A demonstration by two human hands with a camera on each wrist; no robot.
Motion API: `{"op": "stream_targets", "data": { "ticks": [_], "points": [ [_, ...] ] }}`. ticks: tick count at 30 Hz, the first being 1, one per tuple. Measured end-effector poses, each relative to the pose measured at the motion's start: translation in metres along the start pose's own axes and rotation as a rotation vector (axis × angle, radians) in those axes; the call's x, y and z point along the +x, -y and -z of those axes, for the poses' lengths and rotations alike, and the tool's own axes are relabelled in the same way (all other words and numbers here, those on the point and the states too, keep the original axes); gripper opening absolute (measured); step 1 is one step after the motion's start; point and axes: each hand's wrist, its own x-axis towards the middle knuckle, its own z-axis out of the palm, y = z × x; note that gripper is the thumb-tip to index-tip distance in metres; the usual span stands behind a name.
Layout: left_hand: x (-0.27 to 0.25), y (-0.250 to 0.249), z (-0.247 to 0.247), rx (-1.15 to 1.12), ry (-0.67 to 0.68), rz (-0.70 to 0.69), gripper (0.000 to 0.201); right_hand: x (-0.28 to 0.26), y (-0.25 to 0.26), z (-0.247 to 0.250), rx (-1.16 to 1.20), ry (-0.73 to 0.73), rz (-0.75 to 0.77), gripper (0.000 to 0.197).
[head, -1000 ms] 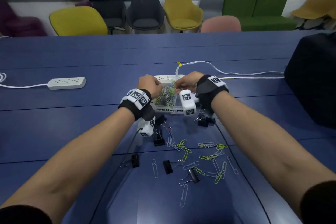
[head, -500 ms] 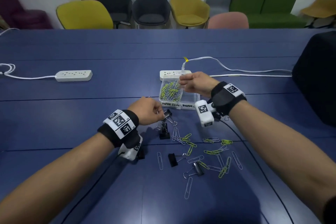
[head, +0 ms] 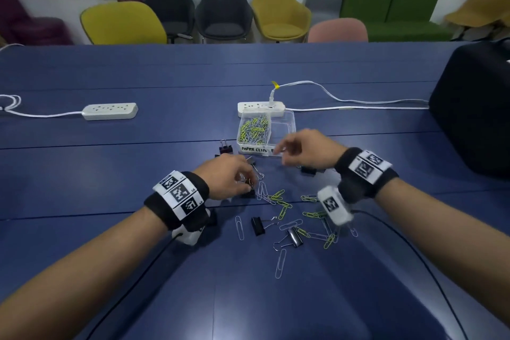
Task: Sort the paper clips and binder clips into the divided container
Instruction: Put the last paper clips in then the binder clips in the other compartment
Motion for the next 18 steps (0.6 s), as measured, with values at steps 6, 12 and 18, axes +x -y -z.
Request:
{"op": "stream_targets", "data": {
  "ticks": [6, 12, 18],
  "points": [
    [-0.008, 0.005, -0.004, 0.260, -0.035, -0.021, 0.026, -0.068, -0.001, 0.001, -0.272, 0.255, 0.005, 0.026],
    [-0.025, -0.016, -0.007, 0.010, 0.093, -0.205, 0.037, -0.111, -0.003, -0.011, -0.239, 0.282, -0.042, 0.048],
    [-0.023, -0.031, -0.030, 0.015, 0.116, -0.203, 0.042, -0.107, 0.012, -0.039, -0.302, 0.292, 0.074, 0.058]
  ]
}}
